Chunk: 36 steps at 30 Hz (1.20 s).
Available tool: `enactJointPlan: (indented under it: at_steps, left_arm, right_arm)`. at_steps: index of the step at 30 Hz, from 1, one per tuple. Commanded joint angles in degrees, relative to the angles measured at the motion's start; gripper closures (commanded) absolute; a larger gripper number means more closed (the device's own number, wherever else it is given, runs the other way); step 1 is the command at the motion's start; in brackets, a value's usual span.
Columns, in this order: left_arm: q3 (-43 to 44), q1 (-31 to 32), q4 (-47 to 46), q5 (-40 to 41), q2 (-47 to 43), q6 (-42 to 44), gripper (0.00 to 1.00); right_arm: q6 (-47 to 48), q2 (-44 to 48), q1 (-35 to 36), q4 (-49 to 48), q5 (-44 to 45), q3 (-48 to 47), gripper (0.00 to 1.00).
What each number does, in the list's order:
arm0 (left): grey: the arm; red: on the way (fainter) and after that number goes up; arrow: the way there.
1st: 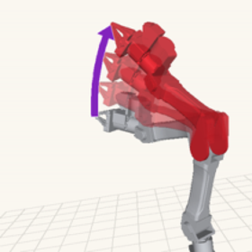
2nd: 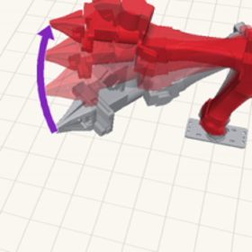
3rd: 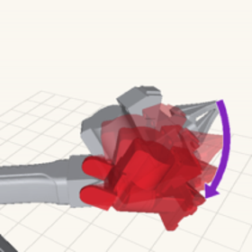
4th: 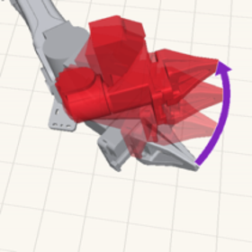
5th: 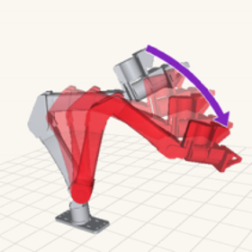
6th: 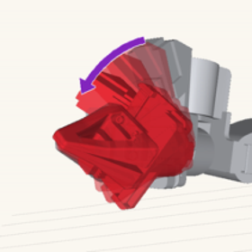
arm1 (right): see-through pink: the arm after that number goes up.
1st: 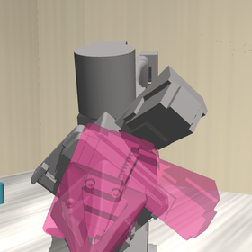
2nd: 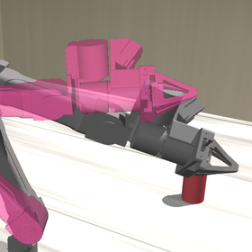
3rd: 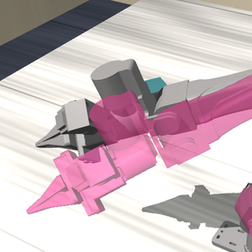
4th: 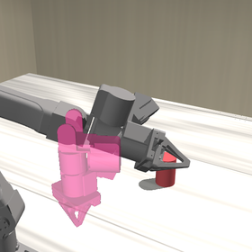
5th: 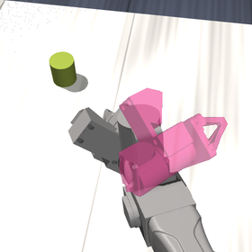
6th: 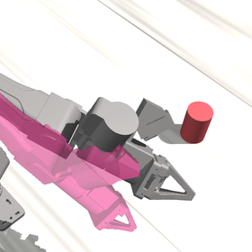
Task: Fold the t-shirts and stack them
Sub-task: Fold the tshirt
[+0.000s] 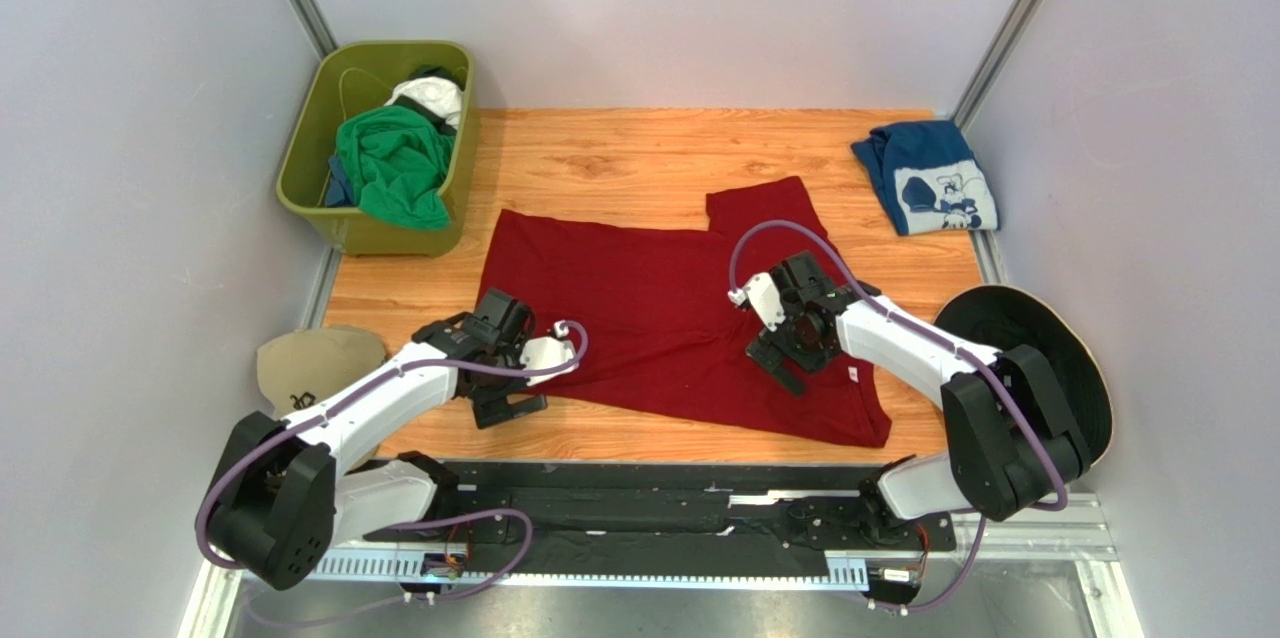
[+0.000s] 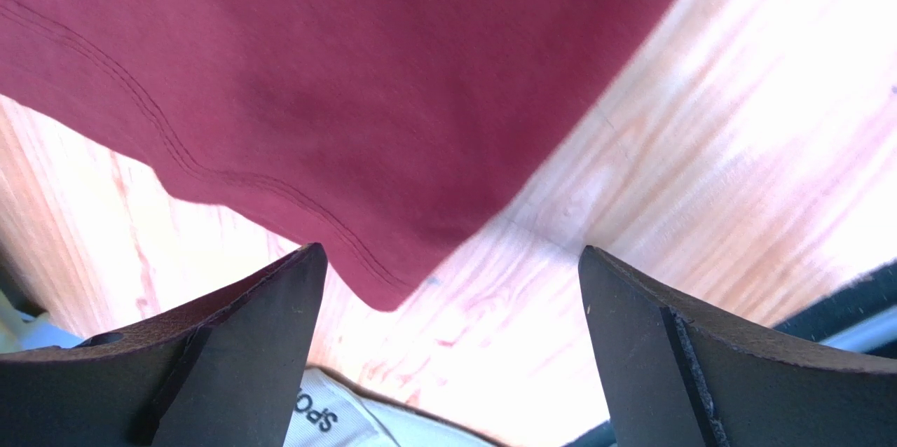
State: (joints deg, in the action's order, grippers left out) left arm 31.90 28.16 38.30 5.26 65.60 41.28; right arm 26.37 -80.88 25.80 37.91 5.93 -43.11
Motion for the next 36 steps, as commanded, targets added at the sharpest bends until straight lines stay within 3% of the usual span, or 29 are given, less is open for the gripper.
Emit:
enactJointPlan:
  at_steps: [1,7,11,15,22,28,36]
  left_arm:
    - [0.35,0.4,2.83,-0.25,-3.2,0.47,0.01]
    - [2.38,0.4,1.61,-0.43,-10.93,1.43,0.01]
    - [1.59,0.4,-5.68,2.91,-11.38,4.07,0.01]
    - [0.7,0.4,-15.86,3.8,-3.59,6.62,0.01]
    - [2.9,0.31,-24.32,4.5,11.81,9.34,0.01]
    - [3.61,0.31,-21.87,2.92,15.52,8.65,0.01]
    - [-1.13,0.4,-14.41,1.51,7.0,9.08,0.01]
  right_arm:
    - [0.0,1.33,0.48,4.01,-0.05,1.54,0.01]
    - [-0.27,4.59,1.53,4.89,1.62,0.66,0.0]
    - [0.26,5.74,1.53,4.46,3.03,-0.92,0.0]
    - [0.61,4.86,1.62,2.61,5.05,-2.41,0.0]
    - [0.44,4.5,1.53,0.5,7.07,-6.19,0.0]
    - [1.49,4.16,1.18,-0.2,8.91,-9.26,0.0]
    - [3.25,1.7,-0.57,-0.73,9.1,-13.13,0.0]
